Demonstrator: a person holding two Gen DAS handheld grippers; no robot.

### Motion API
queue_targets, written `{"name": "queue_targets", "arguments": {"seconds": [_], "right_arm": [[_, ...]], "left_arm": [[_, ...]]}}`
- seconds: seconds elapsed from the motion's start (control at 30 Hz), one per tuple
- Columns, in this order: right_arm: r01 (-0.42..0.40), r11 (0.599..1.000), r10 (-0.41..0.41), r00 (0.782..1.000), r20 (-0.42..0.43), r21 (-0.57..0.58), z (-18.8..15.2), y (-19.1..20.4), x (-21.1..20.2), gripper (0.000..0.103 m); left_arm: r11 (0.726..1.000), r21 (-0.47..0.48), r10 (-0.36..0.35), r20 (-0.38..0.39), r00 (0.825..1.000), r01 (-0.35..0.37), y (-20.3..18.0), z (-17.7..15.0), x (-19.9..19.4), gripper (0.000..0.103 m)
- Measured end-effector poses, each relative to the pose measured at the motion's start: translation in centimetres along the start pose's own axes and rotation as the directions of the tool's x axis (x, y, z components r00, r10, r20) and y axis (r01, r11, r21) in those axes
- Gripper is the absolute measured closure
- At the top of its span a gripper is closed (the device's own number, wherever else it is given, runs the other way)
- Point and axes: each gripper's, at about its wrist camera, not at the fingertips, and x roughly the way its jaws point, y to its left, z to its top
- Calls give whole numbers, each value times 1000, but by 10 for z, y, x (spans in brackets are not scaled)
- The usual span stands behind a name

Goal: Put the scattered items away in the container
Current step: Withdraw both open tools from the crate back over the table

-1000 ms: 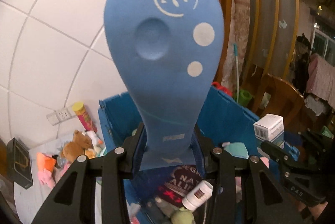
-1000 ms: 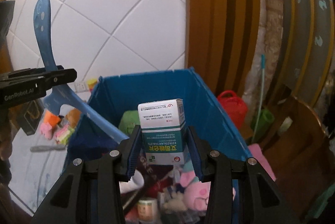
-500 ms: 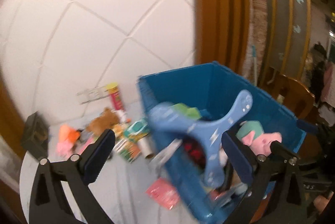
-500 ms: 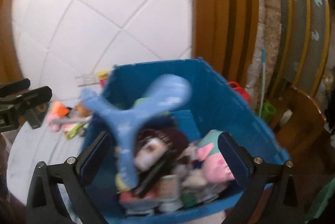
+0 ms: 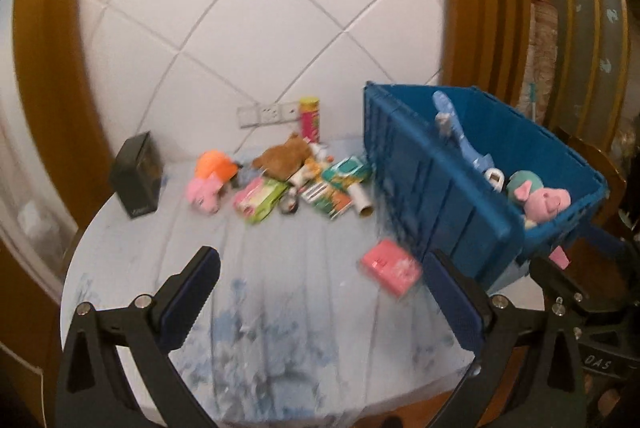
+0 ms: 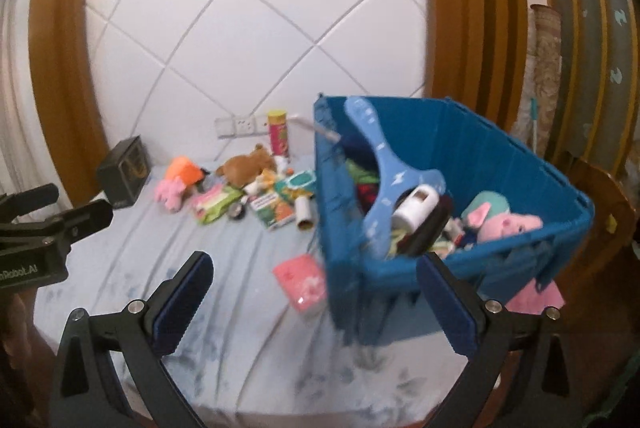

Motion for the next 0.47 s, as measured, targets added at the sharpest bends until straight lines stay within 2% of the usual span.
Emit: {"name": "queue_targets", "arguments": {"seconds": [0.2, 0.47], "right_arm": [[-12, 1000, 12, 1000, 2, -10, -22, 24, -20, 0], [0, 1000, 0, 1000, -5, -12, -24, 30, -20, 0]], "left_arm": [[999, -47, 24, 1, 1000, -24, 27, -30, -17, 0], [998, -61, 20, -26, 999, -22, 39, -35, -11, 0]]}}
